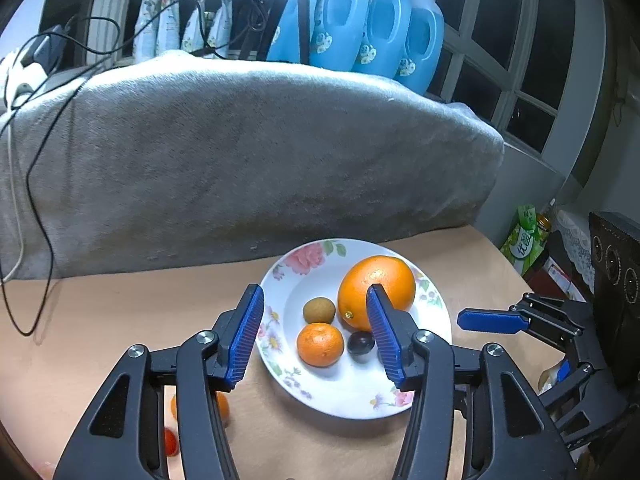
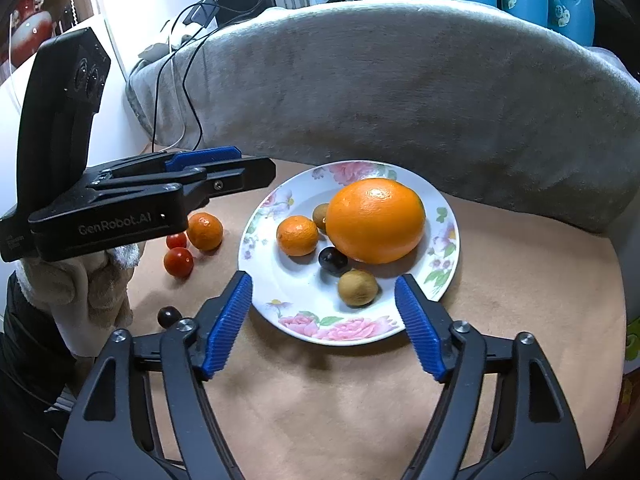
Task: Organize fruits
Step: 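Open both grippers and withdraw them from the plate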
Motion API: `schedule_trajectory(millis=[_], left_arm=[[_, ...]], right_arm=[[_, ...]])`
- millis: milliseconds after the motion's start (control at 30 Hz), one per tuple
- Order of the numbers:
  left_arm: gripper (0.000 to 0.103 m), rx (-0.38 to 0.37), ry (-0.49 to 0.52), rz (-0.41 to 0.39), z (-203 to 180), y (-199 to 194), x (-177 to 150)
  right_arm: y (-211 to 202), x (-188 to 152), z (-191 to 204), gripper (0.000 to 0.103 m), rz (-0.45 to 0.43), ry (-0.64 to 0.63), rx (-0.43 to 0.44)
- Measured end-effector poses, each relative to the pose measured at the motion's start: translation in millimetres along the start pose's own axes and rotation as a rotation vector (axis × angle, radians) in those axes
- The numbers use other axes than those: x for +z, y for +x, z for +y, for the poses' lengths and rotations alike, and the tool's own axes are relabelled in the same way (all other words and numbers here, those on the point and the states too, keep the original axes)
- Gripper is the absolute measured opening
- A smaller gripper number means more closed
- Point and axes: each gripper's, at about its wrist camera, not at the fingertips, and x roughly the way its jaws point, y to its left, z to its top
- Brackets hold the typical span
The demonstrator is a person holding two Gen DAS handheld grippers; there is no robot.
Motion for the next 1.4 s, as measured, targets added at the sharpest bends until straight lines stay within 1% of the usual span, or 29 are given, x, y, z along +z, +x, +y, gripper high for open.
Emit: schedule_trajectory(millis=[100,300,333,433,633,767,933,1067,1100,1200,1400], left_arm=[[0.055,0.003,-0.002,-0.011,1.4,-6.9,0.5],[0.055,0.014,-0.003,-0.033,4.1,-20.9,-1.3],[0.055,0.015,-0.004,-0.036,4.7,-22.9,-1.7],[0.055,0.023,-0.003,-0.048,6.9,-31.5,-4.2],[0.055,0.041,-0.015,-0.070,12.6,-47.7,-9.5],[0.055,0.068,-0.020,-0.079,20.0,-58.8,-15.2],[0.055,0.104,-0.026,-0.090,30.5,-73.5,-22.7],[0.055,0.128,-0.043,-0.099,40.5,-86.6,-29.8],[0.055,0.135,-0.049,-0.102,44.2,-90.5,-32.3],[0.062,0.160,-0.071,-0.109,56.2,-102.1,-39.7],[0.062,0.211,-0.127,-0.105,81.9,-122.1,-57.3]], right_arm=[[-0.7,0.0,1.2,0.077,-0.001,0.014,-0.006],[-4.1,-0.4,4.6,0.077,-0.001,0.027,-0.018],[-4.8,-0.4,6.0,0.078,0.001,0.026,-0.018],[-6.8,0.6,7.7,0.087,-0.007,0.034,-0.006],[-8.1,1.0,14.7,0.087,-0.023,0.046,0.030],[-2.6,0.5,20.4,0.087,0.002,0.041,0.054],[1.5,2.1,21.8,0.087,0.015,0.048,0.019],[3.4,4.9,21.2,0.087,0.014,0.065,0.012],[4.2,5.5,22.8,0.087,0.019,0.064,0.014],[5.2,8.4,29.3,0.087,0.022,0.054,0.024],[6.5,15.2,49.7,0.087,0.019,0.025,0.070]])
